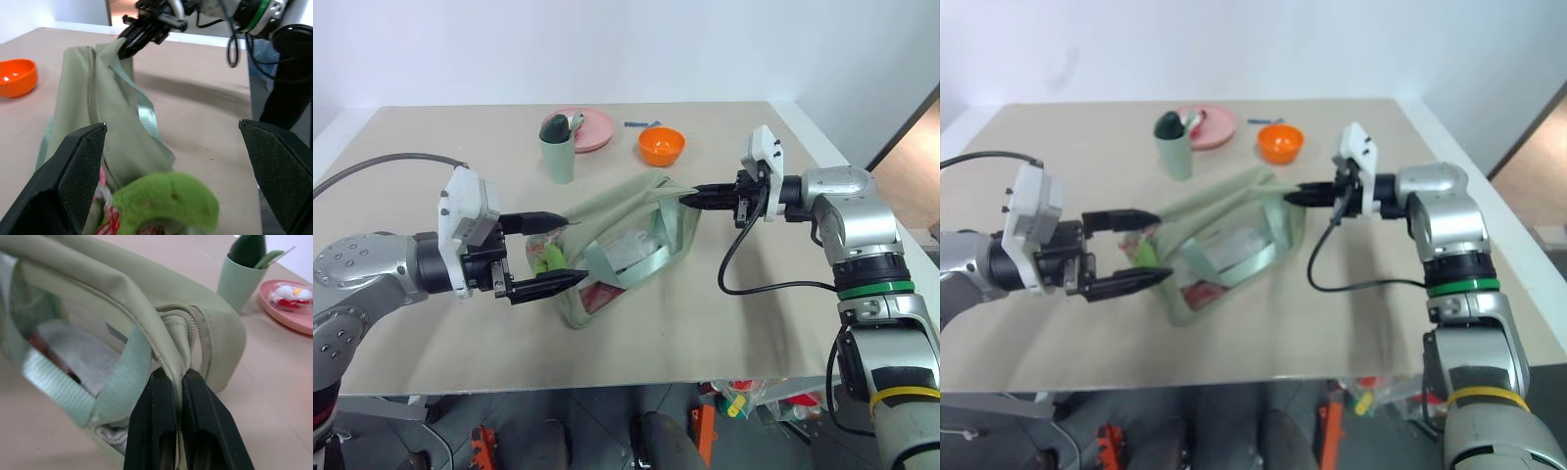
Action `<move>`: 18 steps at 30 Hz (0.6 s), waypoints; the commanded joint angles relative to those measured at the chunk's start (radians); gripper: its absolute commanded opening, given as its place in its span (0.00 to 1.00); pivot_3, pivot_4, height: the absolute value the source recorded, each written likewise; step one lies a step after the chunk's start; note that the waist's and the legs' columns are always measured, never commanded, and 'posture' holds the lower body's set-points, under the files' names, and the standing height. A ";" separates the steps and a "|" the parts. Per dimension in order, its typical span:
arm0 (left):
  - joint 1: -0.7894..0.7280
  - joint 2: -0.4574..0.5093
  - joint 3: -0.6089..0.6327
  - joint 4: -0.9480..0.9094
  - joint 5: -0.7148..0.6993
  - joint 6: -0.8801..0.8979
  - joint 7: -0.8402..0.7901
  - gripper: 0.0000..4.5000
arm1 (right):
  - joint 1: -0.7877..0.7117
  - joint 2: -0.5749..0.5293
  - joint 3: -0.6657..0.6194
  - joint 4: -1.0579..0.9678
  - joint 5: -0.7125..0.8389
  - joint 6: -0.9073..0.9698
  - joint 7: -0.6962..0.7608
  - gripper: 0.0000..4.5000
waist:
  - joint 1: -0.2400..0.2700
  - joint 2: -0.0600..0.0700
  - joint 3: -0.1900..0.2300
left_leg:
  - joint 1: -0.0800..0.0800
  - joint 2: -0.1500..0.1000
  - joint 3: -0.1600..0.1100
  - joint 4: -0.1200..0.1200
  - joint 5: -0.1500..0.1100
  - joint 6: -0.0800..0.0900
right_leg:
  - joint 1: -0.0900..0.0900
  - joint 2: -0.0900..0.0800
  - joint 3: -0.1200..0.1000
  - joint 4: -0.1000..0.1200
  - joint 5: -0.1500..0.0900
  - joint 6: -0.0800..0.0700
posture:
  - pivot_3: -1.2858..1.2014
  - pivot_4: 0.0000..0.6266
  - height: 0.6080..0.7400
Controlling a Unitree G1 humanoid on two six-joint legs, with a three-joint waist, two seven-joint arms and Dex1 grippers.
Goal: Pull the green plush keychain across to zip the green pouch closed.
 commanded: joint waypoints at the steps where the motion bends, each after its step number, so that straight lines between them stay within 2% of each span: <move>1: -0.010 -0.003 0.004 -0.001 0.024 -0.034 -0.004 1.00 | 0.014 -0.029 -0.053 -0.119 0.046 0.042 -0.015 0.01 | 0.000 0.000 0.000 | 0.000 0.000 0.000 0.000 0.000 0.000 | 0.000 0.000 0.000 0.000 0.000 0.000 | 0.52 0.24 1.00; 7: 0.003 -0.012 0.020 0.028 0.075 -0.068 0.000 1.00 | 0.105 -0.102 -0.133 -0.386 0.121 0.205 -0.099 0.01 | 0.003 0.000 0.000 | 0.000 0.000 0.000 0.000 0.000 0.000 | 0.000 0.000 0.000 0.000 0.000 0.000 | 0.52 0.24 1.00; 11: 0.009 -0.024 0.043 0.047 0.105 -0.099 0.018 1.00 | 0.183 -0.143 -0.233 -0.542 0.154 0.335 -0.249 0.01 | 0.007 0.000 0.000 | -0.001 0.000 0.000 0.001 0.000 0.000 | 0.000 0.000 0.000 0.000 0.000 0.000 | 0.52 0.24 1.00; 15: 0.022 -0.029 0.033 0.052 0.126 -0.116 0.011 1.00 | 0.257 -0.142 -0.317 -0.663 0.207 0.441 -0.362 0.01 | 0.007 0.000 0.000 | -0.001 0.000 0.000 0.001 0.000 0.000 | 0.000 0.000 0.001 0.001 0.000 0.000 | 0.52 0.24 1.00; 18: 0.021 -0.036 0.015 0.059 0.142 -0.127 0.002 1.00 | 0.337 -0.106 -0.314 -0.752 0.237 0.470 -0.417 0.01 | 0.007 0.000 0.000 | 0.000 0.000 0.000 0.001 0.000 0.000 | 0.000 0.001 0.002 0.001 0.001 0.000 | 0.52 0.24 1.00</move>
